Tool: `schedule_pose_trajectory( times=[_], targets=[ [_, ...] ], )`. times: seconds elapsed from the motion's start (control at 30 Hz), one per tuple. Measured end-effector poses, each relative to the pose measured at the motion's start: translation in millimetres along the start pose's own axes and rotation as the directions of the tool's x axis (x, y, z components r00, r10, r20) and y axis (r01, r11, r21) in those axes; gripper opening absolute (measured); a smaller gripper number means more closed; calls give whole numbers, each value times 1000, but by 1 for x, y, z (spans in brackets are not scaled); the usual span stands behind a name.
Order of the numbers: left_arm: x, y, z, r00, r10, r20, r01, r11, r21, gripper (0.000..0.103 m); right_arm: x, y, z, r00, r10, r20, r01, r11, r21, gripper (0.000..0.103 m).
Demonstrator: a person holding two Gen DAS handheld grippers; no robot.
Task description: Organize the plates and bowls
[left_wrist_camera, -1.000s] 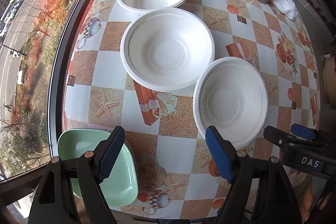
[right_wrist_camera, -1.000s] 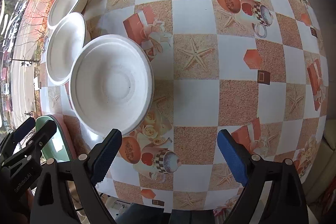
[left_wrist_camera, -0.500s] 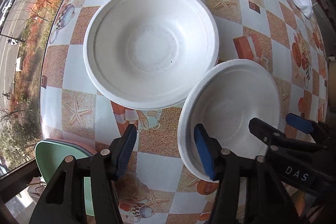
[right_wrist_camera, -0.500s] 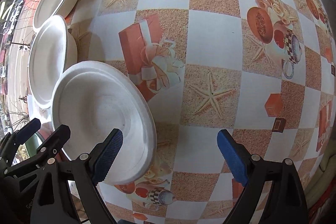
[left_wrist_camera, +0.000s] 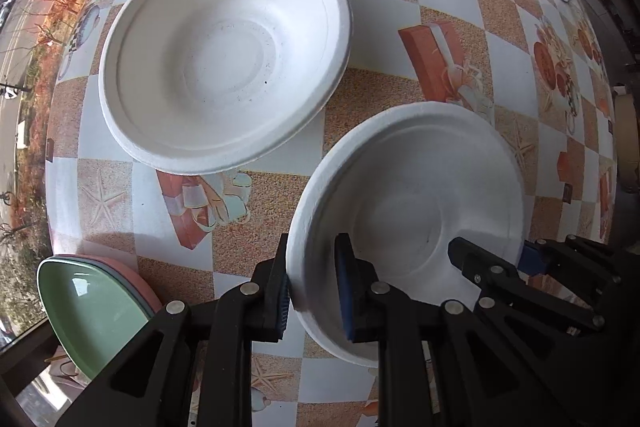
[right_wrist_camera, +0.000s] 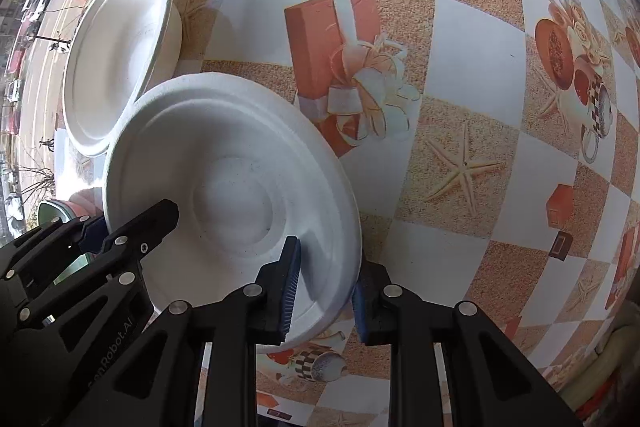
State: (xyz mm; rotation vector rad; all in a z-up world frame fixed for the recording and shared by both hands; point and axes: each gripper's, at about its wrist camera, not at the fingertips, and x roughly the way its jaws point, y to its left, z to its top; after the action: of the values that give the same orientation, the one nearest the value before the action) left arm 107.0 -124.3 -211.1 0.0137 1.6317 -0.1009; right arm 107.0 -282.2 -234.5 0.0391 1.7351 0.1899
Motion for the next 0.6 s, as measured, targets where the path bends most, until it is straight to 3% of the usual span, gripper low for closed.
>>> schedule_pose_trajectory(
  times=[0.23, 0.6],
  targets=[
    [11, -36, -33, 999, -23, -31, 26, 993, 117, 22, 8, -23, -38, 999, 5, -34, -2, 996, 92, 26],
    [23, -115, -76, 992, -80, -93, 106, 942, 318, 23, 16, -86, -101, 996, -43, -74, 62, 960, 274, 26]
  ],
)
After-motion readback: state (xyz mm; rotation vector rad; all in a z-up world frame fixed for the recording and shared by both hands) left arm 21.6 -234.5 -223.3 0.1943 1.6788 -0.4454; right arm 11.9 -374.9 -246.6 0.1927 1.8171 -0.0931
